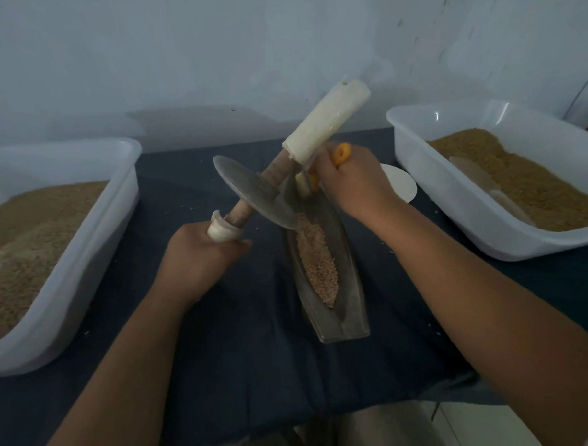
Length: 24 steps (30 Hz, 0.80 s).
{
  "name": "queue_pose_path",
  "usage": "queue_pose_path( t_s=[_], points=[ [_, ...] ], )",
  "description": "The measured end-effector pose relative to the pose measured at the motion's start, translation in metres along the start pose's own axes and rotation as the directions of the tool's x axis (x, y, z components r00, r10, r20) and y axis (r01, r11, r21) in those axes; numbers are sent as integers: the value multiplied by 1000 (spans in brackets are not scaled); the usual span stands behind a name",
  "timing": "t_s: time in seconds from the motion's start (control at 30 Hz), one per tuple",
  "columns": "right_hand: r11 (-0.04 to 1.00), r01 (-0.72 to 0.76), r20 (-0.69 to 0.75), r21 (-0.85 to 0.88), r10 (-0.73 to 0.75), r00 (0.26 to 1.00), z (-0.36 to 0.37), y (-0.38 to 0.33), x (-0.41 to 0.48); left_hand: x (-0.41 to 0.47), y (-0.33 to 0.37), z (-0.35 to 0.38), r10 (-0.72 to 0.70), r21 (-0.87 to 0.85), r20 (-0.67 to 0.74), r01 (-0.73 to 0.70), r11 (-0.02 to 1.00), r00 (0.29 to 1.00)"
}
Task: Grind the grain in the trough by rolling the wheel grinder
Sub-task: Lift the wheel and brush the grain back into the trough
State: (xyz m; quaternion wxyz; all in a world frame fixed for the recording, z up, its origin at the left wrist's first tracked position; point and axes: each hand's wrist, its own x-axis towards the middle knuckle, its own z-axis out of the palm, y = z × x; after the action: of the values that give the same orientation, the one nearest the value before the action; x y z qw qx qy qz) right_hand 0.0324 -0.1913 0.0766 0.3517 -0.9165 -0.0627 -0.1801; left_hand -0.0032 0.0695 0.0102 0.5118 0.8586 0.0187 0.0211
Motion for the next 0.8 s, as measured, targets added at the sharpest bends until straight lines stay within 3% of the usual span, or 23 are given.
queue_pose_path(
  t_s=[0.13,0.23,0.33,0.43,0.53,0.7,0.8],
  points=[
    [998,-22,193,-61,33,981,3,11,-11,1,-1,-4,-19,-22,-21,18,1000,1000],
    [998,44,155,-43,-37,987,-22,10,-22,1,-1,-3,-18,-30,-29,17,999,999],
    [994,-11,113,110,-2,994,-58,1,-31,0,-1,-1,-4,-50,-36,2,999,999],
    [954,-123,236,274,58,970,-79,-8,-35,-1,0,2,12,-47,-47,-15,999,999],
    [915,-235,369,328,105,924,-76,-7,-36,-1,0,3,23,-21,-30,-24,999,999],
    [938,-278,575,208,113,810,-59,2,-45,0,-2,5,30,26,-5,-30,999,1000],
    [987,-142,481,69,92,872,-41,3,-46,0,-1,6,36,45,10,-37,998,999]
  ],
)
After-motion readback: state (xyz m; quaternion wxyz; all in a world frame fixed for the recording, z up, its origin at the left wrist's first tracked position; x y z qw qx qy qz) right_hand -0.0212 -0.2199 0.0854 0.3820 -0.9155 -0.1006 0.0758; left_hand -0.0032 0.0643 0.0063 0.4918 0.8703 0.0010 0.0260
